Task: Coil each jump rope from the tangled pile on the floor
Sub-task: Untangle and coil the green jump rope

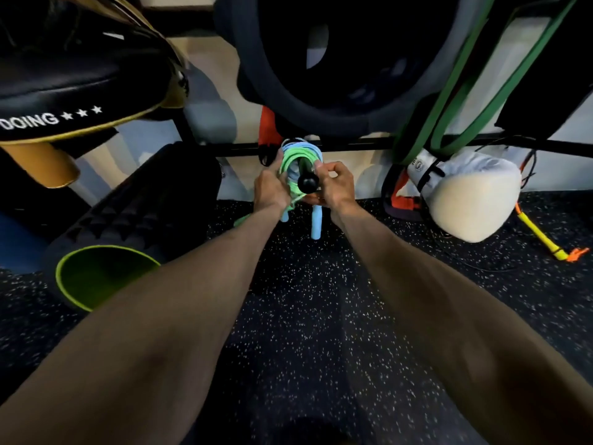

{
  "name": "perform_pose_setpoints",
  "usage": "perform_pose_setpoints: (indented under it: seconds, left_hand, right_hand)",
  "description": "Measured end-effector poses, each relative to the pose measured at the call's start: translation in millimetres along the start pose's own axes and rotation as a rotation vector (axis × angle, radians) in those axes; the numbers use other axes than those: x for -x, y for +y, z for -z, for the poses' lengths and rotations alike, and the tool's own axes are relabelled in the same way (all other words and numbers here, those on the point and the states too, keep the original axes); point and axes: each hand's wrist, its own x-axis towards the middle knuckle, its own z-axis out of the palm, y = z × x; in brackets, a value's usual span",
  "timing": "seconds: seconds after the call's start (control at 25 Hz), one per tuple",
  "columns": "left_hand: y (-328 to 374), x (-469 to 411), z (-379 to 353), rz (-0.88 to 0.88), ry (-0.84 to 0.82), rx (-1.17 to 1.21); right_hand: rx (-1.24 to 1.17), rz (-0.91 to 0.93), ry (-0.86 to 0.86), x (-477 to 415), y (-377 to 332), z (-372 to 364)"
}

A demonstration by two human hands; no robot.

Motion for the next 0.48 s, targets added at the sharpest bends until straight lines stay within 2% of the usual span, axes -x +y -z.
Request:
perform_pose_setpoints:
  seconds: [0.08, 0.2, 0.28, 0.36, 0.48]
  left_hand:
    - [-9, -2, 0, -0.055, -0.068, -0.123]
    - [-16, 4, 4, -0.075, -0.156, -0.122]
    - [-1, 31, 17, -0.009, -0.152, -0.053]
    - [4, 55, 21, -0.003, -0.132, -0.124]
    - [4, 101, 32, 0.104, -0.196, -0.212]
  right_hand:
    - [-0.002, -0.042, -0.001, 0, 2, 2]
    - [0.03, -0.04, -0.002, 16, 10, 9]
    - [0.172, 0.014, 0.039, 31, 15, 18]
    - [0.326, 0.054, 0.048, 49, 15, 29]
    - [0.519, 0.082, 0.031, 91, 9, 55]
